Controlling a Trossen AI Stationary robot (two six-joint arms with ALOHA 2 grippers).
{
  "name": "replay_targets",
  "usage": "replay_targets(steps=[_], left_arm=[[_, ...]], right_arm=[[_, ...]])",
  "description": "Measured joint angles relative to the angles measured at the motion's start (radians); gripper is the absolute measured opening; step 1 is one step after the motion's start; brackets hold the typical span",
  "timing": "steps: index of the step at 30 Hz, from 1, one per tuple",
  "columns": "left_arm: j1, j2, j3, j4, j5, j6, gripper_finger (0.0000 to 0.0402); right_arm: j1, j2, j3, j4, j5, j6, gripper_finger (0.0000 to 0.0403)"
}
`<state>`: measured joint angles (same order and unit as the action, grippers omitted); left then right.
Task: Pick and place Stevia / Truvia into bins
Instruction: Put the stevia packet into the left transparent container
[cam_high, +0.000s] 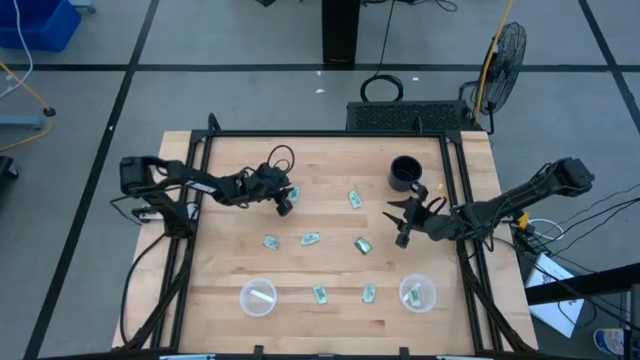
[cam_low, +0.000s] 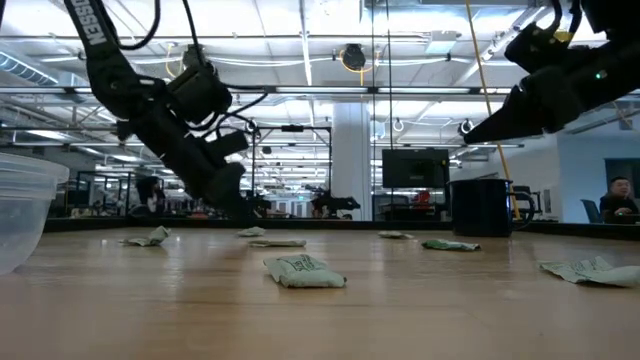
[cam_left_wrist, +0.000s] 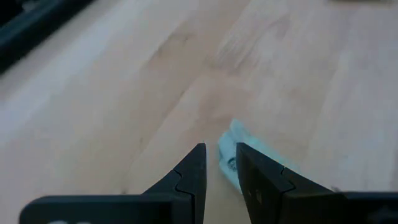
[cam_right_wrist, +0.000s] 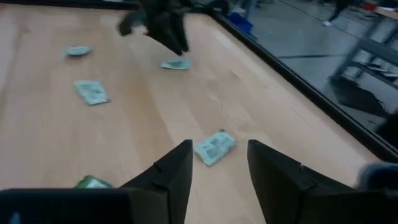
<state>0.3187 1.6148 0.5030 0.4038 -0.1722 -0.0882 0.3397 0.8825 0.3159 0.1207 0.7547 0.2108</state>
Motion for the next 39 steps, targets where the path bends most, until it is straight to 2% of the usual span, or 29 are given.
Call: replay_targets(steps=[6,14,28,30,34,39], left_arm=[[0.015,0.060,0.000,0.040,0.019,-0.023,0.0093],[0.015,0.142,0.001,0.175,0.034,-0.025,0.0093],[0.014,0.150,0.002,0.153,0.017,-0.012,0.0091],[0.014,0.150,0.002,0.152,0.014,0.001,0.0077],[0.015,0.151,0.001,0.151,0.010,0.016,0.0014],[0.007,0.142,0.000,0.144,-0.051,0.032,0.0004]], right_arm=[[0.000,0.000,-0.030,0.107,-0.027,-0.097,0.0144],[0.000,0.000,-0.040,0.130,-0.027,-0.102,0.0145],[0.000,0.000,-0.040,0.144,-0.027,-0.100,0.0142],[0.000,0.000,-0.040,0.144,-0.027,-0.100,0.0143],[0.000,0.000,-0.040,0.144,-0.027,-0.100,0.0144],[0.000,0.000,-0.040,0.144,-0.027,-0.100,0.0145]])
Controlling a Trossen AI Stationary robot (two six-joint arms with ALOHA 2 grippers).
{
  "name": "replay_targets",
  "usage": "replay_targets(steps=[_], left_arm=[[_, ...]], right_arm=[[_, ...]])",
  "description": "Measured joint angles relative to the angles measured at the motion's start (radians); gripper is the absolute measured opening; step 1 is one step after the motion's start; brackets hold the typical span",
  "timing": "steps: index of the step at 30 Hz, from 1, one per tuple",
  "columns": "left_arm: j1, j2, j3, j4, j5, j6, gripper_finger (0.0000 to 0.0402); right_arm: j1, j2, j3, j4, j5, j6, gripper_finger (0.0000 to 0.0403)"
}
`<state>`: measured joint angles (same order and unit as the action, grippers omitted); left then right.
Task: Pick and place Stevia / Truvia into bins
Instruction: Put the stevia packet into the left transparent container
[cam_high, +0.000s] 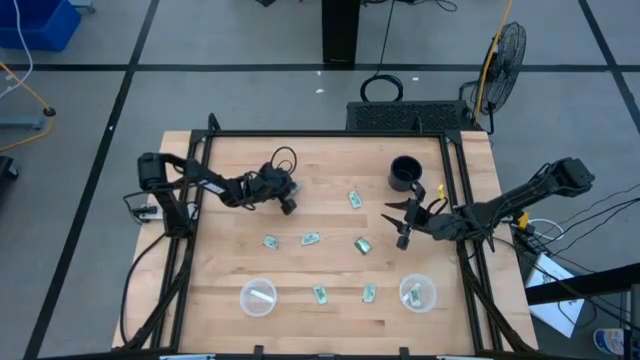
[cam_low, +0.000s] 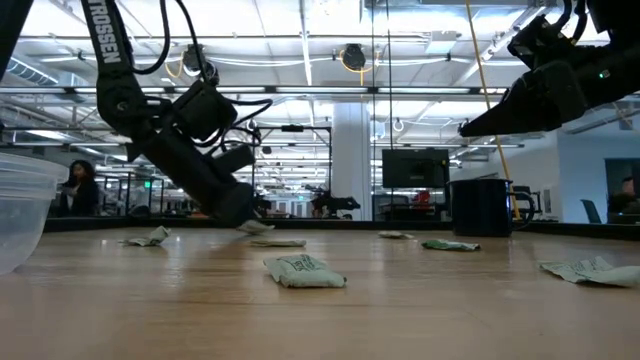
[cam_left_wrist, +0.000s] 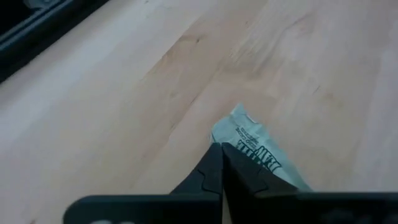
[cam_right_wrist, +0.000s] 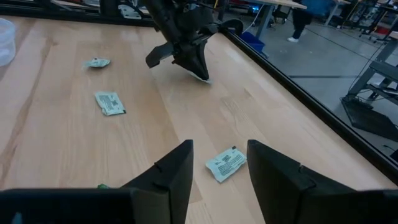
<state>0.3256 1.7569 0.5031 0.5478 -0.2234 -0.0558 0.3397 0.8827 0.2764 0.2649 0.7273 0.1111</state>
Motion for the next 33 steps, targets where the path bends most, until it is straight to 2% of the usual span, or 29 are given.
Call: replay_targets(steps=[10,16,20,28,33], left_arm=[[-0.027,-0.155,-0.002,-0.079,-0.023,0.009,0.0002],[-0.027,-0.217,-0.002,-0.154,0.032,0.025,0.0009],[-0.025,-0.202,-0.001,-0.138,0.039,0.066,0.0050],[-0.018,-0.096,-0.001,-0.023,0.015,0.071,0.0172],[-0.017,-0.053,-0.001,-0.017,-0.082,0.050,0.0194]], right_arm=[[0.000,0.000,0.000,0.000,0.000,0.026,0.0142],[0.000,0.000,0.000,-0.001,-0.001,0.045,0.0144],[0.000,0.000,0.000,0.000,-0.004,0.044,0.0149],[-0.004,0.000,0.000,0.021,-0.026,0.023,0.0149],[-0.005,0.000,0.000,0.023,-0.026,0.023,0.0152]])
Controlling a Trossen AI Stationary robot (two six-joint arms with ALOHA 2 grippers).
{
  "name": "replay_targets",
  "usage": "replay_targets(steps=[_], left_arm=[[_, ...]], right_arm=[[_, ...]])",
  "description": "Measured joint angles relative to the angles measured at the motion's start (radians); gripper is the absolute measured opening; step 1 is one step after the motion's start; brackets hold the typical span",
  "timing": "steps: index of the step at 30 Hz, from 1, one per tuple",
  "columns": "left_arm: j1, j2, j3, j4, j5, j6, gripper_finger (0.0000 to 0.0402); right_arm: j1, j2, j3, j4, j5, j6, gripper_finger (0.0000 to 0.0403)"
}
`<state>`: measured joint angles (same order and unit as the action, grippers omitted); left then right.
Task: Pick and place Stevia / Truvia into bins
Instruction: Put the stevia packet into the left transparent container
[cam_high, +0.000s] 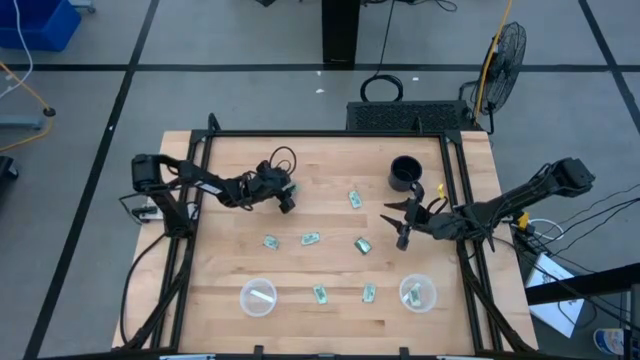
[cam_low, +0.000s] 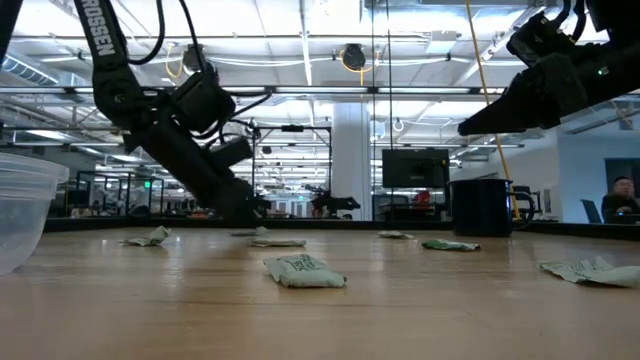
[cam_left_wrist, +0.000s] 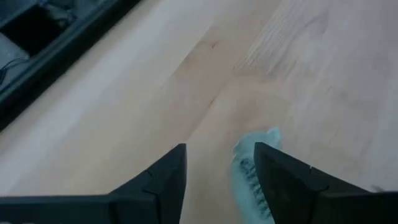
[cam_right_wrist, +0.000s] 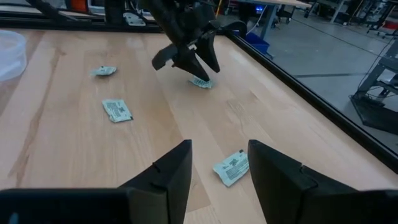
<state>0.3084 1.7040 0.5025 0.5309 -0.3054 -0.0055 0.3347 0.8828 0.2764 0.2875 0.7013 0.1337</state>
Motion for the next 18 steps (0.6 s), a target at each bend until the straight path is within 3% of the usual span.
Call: replay_targets(steps=[8,18], left_arm=[[0.016,0.014,0.000,0.010,0.054,-0.003,0.0118],[0.053,0.013,0.000,-0.035,0.019,-0.014,0.0008]], right_arm=[[0.000,0.000,0.000,0.000,0.000,0.000,0.0153],[0.000,0.000,0.000,0.000,0.000,0.000,0.0153]])
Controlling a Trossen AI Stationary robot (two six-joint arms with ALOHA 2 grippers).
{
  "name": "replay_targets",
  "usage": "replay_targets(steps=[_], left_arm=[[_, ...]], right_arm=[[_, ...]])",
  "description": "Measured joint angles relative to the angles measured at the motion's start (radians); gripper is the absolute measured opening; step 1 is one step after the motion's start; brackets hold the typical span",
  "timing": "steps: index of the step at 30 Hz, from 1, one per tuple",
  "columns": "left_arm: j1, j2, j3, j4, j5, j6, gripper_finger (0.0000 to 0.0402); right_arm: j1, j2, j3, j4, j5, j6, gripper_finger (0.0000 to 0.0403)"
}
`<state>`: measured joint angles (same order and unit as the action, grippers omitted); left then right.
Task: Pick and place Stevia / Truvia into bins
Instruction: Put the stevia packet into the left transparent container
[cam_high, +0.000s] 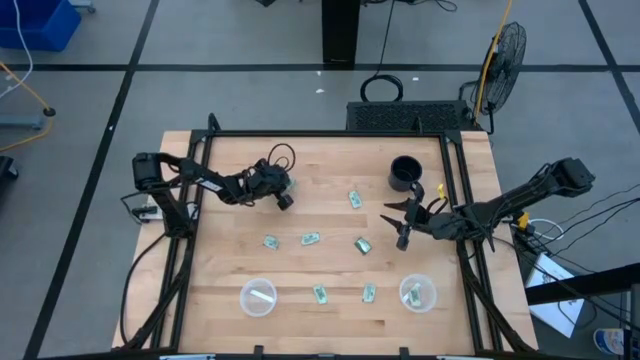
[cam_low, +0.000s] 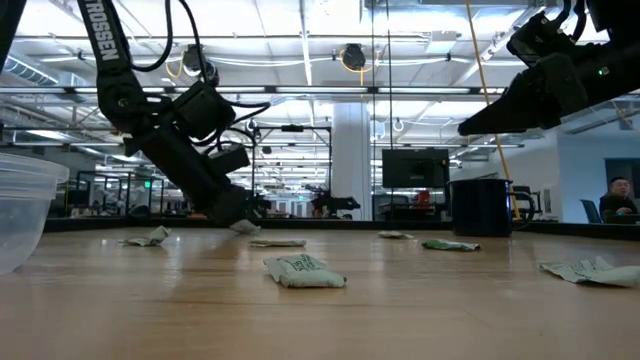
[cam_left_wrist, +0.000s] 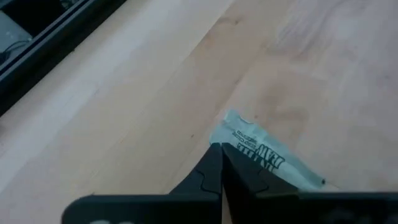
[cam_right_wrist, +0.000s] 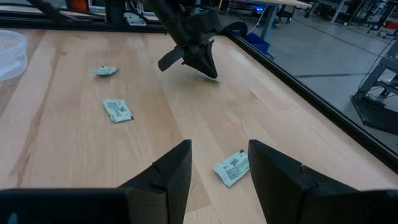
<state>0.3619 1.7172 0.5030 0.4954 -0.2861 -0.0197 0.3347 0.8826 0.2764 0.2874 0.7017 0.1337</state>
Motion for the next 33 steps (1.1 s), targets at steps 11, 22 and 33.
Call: replay_targets(steps=[11,22,33], left_arm=[[-0.018,0.000,0.000,0.002,-0.004,-0.007,0.0003],[-0.082,-0.218,0.000,-0.127,-0.003,0.012,0.0002],[-0.088,-0.312,0.000,-0.228,0.061,-0.028,0.0052]], right_arm=[[0.000,0.000,0.000,0.000,0.000,0.000,0.0153],[0.000,0.000,0.000,0.000,0.000,0.000,0.0153],[0.000,0.000,0.000,0.000,0.000,0.018,0.0153]])
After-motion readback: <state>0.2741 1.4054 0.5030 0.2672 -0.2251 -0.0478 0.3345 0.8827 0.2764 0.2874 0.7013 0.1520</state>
